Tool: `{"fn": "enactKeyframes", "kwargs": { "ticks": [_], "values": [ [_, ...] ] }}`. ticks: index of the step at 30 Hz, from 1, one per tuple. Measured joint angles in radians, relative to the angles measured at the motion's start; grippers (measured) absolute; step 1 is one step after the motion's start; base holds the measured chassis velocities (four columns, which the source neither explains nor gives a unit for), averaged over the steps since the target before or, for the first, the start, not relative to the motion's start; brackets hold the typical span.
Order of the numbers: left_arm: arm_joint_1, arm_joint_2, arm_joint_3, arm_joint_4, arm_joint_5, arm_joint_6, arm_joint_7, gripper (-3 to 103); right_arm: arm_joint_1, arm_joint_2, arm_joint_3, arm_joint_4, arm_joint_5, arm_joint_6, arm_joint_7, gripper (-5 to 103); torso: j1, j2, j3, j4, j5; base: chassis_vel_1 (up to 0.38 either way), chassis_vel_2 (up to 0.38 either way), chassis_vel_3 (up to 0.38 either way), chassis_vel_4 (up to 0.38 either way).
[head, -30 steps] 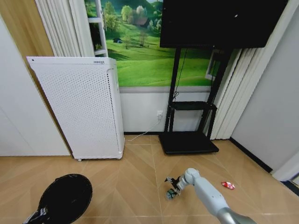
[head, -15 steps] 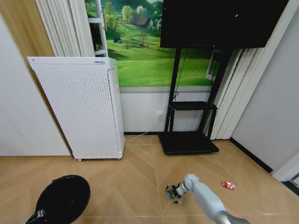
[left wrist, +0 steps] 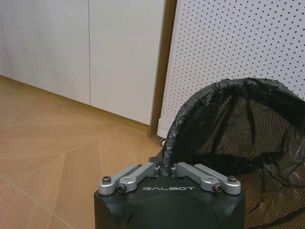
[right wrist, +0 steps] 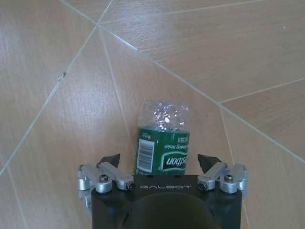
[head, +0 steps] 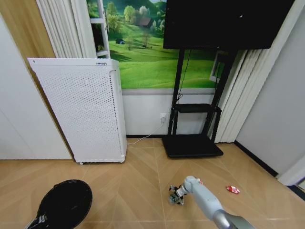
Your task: Pick up the trash bin and place the garbage on the floor into it.
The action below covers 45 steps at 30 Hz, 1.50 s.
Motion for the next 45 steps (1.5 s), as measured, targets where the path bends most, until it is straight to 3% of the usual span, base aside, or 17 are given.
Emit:
{"fn": "enactKeyframes", "kwargs": {
  "ticks": [4,9,12,15,16,17,26,28,29,33,36,37,39,40,42,43,45],
  "values": [
    [0.000,-0.008,0.006,0.004,0.003,-0.004,0.003,2,-0.006,-0.007,0.001,0.015,-0.002,0.000,-0.011,84,0.000,0.000,0.000,0.0001,-0.0002,0.000,0.000,0.000,0.000],
    [-0.003,-0.006,0.007,0.003,-0.003,-0.005,0.003,2,-0.018,-0.007,-0.003,0.021,-0.001,-0.003,-0.030,61,0.000,0.000,0.000,0.0000,0.0000,0.000,0.000,0.000,0.000],
    [-0.003,-0.004,0.005,0.005,-0.005,-0.005,0.003,2,-0.020,-0.005,-0.002,0.021,0.000,-0.004,-0.030,56,0.000,0.000,0.000,0.0000,-0.0001,0.000,0.000,0.000,0.000],
    [-0.003,-0.003,-0.001,0.010,-0.009,-0.008,0.003,2,-0.026,-0.003,0.000,0.020,0.012,-0.004,-0.028,44,0.000,0.000,0.000,0.0001,-0.0003,0.000,0.000,0.000,0.000],
    [-0.003,-0.004,-0.002,0.011,-0.011,-0.010,0.003,2,-0.028,-0.003,0.002,0.020,0.016,-0.004,-0.027,33,0.000,0.000,0.000,0.0001,-0.0005,0.000,0.000,0.000,0.000],
    [-0.003,-0.005,-0.002,0.012,-0.012,-0.010,0.004,2,-0.031,-0.004,0.004,0.021,0.022,-0.004,-0.026,30,0.000,0.000,0.000,0.0001,-0.0005,0.000,0.000,0.000,0.000],
    [-0.017,0.024,0.013,0.020,-0.021,-0.010,0.004,2,-0.074,-0.053,0.038,0.123,0.091,0.012,-0.026,18,0.000,0.000,0.000,0.0000,0.0015,0.000,0.000,0.000,0.000],
    [-0.029,0.047,0.032,0.020,-0.022,0.000,0.003,2,-0.106,-0.084,0.100,0.203,0.183,0.030,0.047,18,0.000,0.000,0.000,-0.0003,-0.0010,0.000,0.000,0.000,0.000],
    [-0.040,0.061,0.048,0.021,-0.019,0.008,-0.001,2,-0.120,-0.081,0.139,0.231,0.234,0.024,0.099,18,0.000,0.000,0.000,-0.0002,0.0008,0.000,0.000,0.000,0.000],
    [-0.061,0.087,0.072,0.020,-0.015,0.021,-0.013,2,-0.147,-0.100,0.171,0.280,0.346,-0.021,0.175,18,0.000,0.000,0.000,0.0006,0.0004,0.000,0.000,0.000,0.000],
    [-0.114,0.163,0.129,0.015,-0.018,0.039,-0.043,2,-0.239,-0.203,0.176,0.430,0.750,-0.200,0.353,18,0.000,0.000,0.000,0.0001,0.0003,0.000,0.000,0.000,0.000],
    [-0.114,0.163,0.129,0.015,-0.018,0.039,-0.043,2,-0.239,-0.203,0.176,0.430,0.750,-0.200,0.353,18,0.000,0.000,0.000,0.0001,0.0003,0.000,0.000,0.000,0.000],
    [-0.143,0.204,0.170,0.021,-0.022,0.039,-0.047,2,-0.304,-0.248,0.183,0.539,0.975,-0.285,0.426,18,0.000,0.000,0.000,-0.0005,0.0005,0.000,0.000,0.000,0.000],
    [-0.143,0.204,0.170,0.021,-0.022,0.039,-0.047,2,-0.304,-0.248,0.183,0.539,0.975,-0.285,0.426,18,0.000,0.000,0.000,-0.0005,0.0005,0.000,0.000,0.000,0.000],
    [-0.202,0.258,0.251,0.044,-0.051,0.039,-0.061,2,-0.404,-0.283,0.228,0.708,1.242,-0.383,0.507,18,0.000,0.000,0.000,-0.0002,-0.0003,0.000,0.000,0.000,0.000],
    [-0.202,0.258,0.251,0.044,-0.051,0.039,-0.061,2,-0.404,-0.283,0.228,0.708,1.242,-0.383,0.507,18,0.000,0.000,0.000,-0.0002,-0.0003,0.000,0.000,0.000,0.000],
    [-0.266,0.297,0.348,0.075,-0.103,0.037,-0.109,2,-0.470,-0.290,0.261,0.798,1.363,-0.420,0.549,18,0.000,0.000,0.000,0.0006,0.0006,0.000,0.000,0.000,0.000]
  ]
}}
